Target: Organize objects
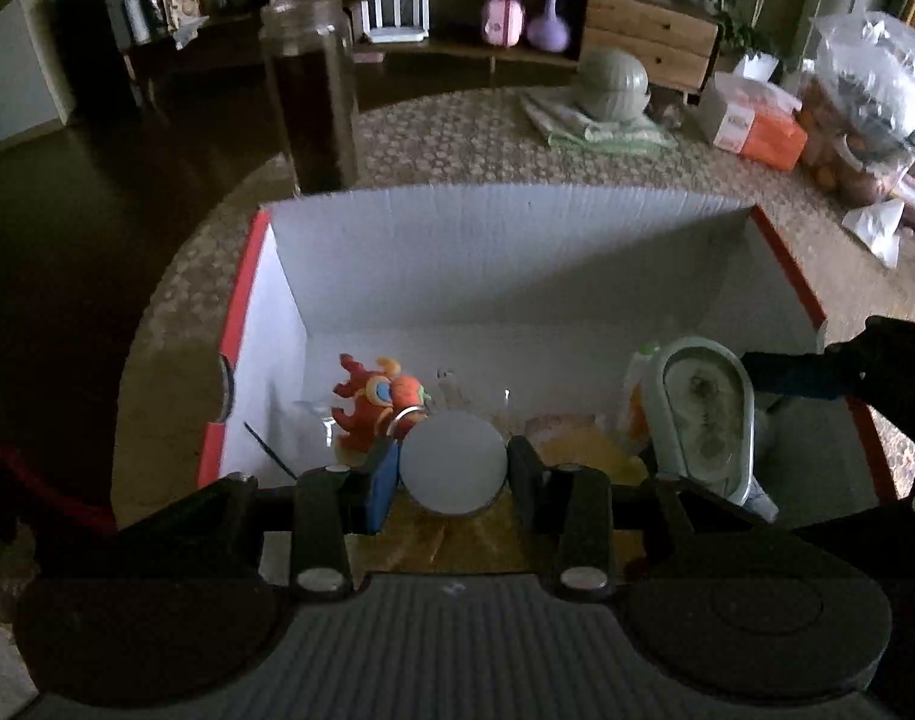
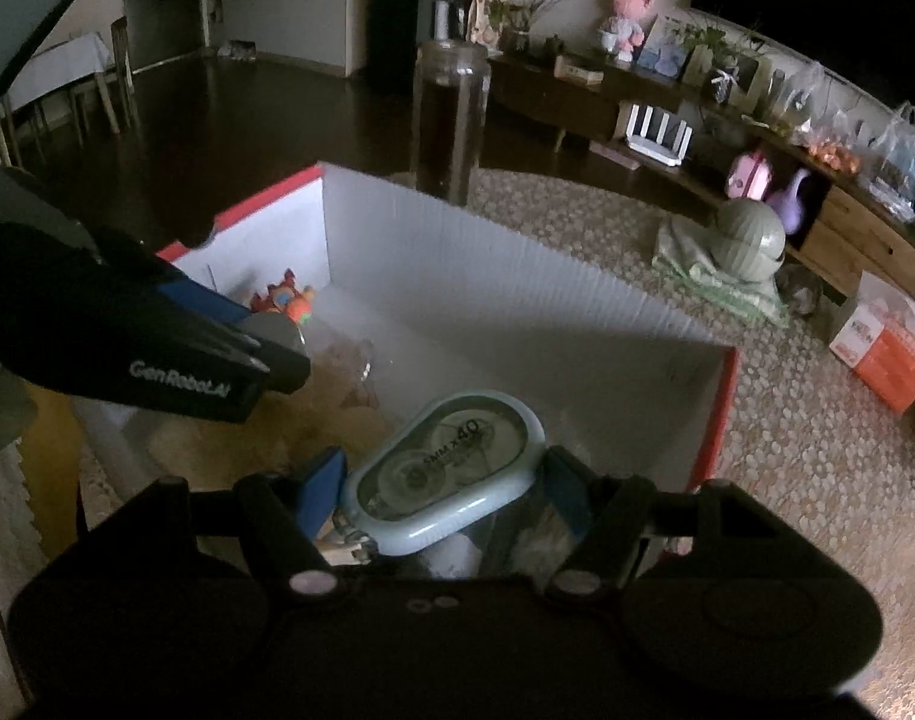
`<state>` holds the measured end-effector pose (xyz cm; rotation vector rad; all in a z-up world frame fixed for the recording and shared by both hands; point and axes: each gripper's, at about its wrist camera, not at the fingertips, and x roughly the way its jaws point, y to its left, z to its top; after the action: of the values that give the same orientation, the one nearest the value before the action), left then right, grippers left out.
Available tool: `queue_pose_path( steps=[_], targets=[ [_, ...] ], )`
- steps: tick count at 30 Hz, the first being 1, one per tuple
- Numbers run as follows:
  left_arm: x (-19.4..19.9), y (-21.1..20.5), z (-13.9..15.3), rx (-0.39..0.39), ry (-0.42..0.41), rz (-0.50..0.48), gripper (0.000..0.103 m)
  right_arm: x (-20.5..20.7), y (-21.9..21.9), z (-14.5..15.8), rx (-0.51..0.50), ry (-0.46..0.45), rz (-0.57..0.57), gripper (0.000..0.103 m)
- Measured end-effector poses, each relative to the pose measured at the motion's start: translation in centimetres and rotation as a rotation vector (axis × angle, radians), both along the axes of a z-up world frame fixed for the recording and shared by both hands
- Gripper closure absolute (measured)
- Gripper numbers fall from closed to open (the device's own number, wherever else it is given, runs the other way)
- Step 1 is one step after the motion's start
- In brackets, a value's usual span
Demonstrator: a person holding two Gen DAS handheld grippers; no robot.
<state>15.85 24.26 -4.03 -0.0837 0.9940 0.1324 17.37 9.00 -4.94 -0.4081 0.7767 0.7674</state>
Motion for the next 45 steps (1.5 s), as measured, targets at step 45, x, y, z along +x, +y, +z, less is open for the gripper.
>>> queue_pose_path(
  steps=[45],
  targets=[
    [-6.7, -1.6, 3.9, -0.053, -0.174, 0.008, 0.027, -4.4, -7.1, 6.3, 0.186, -0.038, -0.044, 0.001]
  ],
)
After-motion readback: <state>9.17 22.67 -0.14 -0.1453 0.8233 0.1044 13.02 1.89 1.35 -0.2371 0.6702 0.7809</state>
